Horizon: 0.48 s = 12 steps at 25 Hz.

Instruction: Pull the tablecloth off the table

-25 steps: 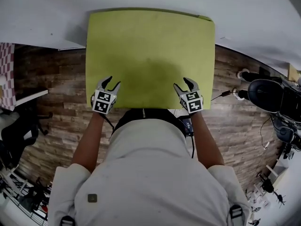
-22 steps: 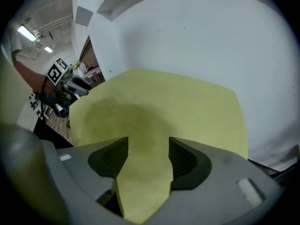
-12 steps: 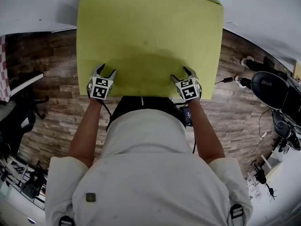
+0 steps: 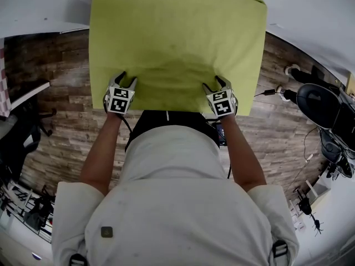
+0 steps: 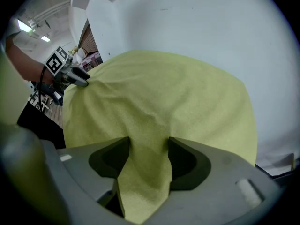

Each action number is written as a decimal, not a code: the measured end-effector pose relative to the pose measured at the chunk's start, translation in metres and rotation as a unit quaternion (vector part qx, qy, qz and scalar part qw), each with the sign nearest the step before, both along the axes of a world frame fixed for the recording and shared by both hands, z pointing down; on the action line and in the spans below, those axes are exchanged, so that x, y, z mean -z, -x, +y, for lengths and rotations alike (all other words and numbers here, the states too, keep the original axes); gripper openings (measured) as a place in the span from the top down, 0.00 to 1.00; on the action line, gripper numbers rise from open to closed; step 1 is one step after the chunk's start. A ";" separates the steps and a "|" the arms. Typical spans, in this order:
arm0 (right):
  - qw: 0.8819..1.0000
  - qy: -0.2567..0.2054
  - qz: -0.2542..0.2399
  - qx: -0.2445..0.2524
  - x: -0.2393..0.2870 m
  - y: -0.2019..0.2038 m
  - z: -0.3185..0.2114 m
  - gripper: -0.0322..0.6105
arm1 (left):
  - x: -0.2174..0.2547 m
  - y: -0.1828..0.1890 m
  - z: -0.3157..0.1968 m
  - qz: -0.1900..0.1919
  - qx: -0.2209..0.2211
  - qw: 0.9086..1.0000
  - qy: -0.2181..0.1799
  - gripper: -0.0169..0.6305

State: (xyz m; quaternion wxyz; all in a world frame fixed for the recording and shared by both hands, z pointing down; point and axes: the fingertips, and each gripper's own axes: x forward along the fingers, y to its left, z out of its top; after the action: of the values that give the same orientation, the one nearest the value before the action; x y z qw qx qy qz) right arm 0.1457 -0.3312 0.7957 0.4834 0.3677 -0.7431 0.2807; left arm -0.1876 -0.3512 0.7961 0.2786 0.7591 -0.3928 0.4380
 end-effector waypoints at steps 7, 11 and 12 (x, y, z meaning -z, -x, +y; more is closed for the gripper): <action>1.000 0.003 -0.008 0.014 0.000 0.010 -0.006 0.77 | 0.000 -0.010 -0.008 0.007 -0.002 1.000 0.002 0.84; 0.999 0.002 -0.012 0.033 0.000 0.021 -0.007 0.92 | 0.000 -0.014 -0.012 0.013 -0.004 1.000 0.005 0.94; 0.999 0.002 -0.013 0.035 0.000 0.021 -0.008 0.93 | 0.000 -0.015 -0.013 0.014 -0.006 1.000 0.006 0.96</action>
State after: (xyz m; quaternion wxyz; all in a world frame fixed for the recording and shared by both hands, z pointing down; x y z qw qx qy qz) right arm 0.1243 -0.3387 0.7958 0.4838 0.3369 -0.7614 0.2697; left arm -0.1725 -0.3643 0.7964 0.2856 0.7660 -0.3819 0.4311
